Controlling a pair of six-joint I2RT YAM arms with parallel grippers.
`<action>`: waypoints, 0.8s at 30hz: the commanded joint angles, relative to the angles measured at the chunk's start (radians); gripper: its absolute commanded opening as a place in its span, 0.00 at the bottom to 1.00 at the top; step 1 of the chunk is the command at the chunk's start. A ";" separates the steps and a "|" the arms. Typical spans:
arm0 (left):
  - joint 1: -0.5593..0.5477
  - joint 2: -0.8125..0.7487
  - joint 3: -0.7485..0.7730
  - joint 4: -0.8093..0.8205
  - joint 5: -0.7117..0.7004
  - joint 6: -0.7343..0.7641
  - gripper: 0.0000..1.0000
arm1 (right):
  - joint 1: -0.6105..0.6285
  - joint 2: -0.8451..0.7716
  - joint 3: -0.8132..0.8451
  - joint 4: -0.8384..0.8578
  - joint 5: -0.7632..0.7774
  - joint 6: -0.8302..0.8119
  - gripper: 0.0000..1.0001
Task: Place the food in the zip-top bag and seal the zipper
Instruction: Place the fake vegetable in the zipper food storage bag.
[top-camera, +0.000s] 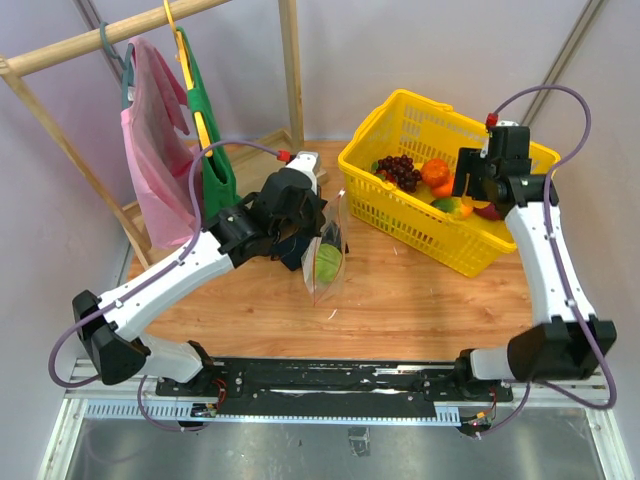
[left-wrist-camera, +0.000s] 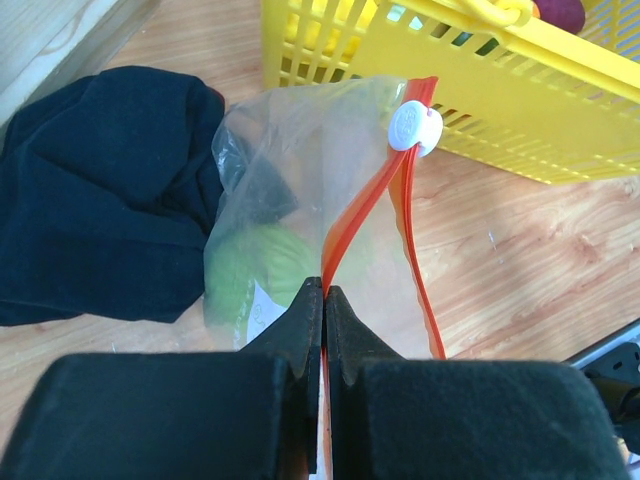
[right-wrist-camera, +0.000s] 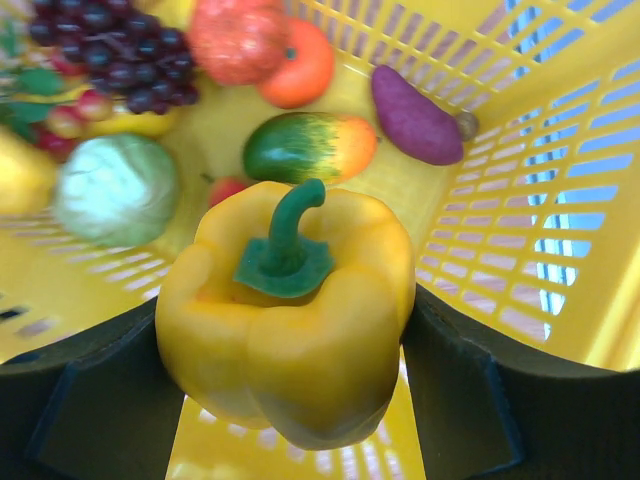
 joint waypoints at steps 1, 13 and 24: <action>0.008 0.012 0.052 -0.007 -0.018 -0.008 0.00 | 0.088 -0.147 -0.042 0.041 0.011 0.051 0.51; 0.007 0.023 0.094 -0.021 0.010 -0.029 0.00 | 0.236 -0.404 -0.161 0.208 -0.191 0.140 0.50; 0.008 0.055 0.125 -0.016 0.068 -0.079 0.00 | 0.542 -0.555 -0.458 0.654 -0.278 0.255 0.51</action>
